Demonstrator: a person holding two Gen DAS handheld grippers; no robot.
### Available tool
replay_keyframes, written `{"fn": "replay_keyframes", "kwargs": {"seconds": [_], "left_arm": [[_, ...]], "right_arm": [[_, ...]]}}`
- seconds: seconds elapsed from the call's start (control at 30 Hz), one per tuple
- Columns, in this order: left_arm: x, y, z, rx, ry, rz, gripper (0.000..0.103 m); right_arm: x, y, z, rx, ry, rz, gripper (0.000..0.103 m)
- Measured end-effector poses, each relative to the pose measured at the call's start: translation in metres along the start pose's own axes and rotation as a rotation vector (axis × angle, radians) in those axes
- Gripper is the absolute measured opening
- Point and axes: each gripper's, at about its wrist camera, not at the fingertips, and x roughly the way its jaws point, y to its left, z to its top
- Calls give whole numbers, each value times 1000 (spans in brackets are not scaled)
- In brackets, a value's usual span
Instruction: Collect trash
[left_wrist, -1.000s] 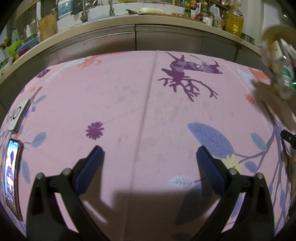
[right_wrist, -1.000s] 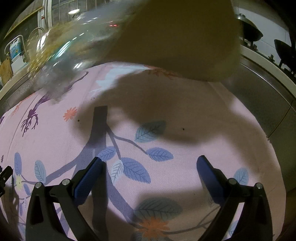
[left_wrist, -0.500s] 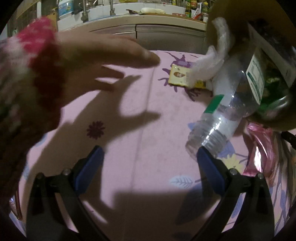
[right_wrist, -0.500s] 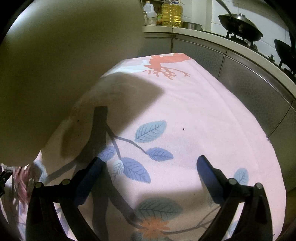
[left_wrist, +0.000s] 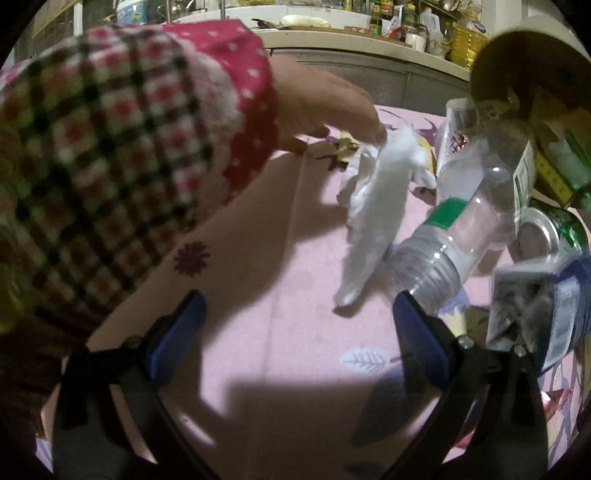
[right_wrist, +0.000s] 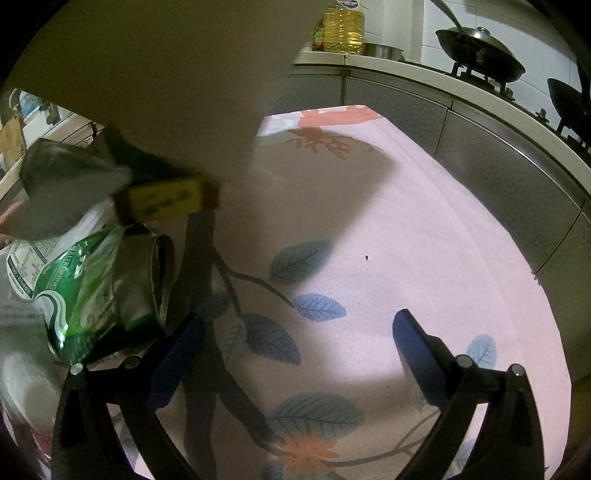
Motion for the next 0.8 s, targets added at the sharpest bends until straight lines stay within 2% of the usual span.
{"fn": "replay_keyframes", "kwargs": {"seconds": [0.8], "left_arm": [[-1, 1, 0, 0, 0, 0, 98]], "right_arm": [[0, 1, 1, 0, 1, -1, 98]]}}
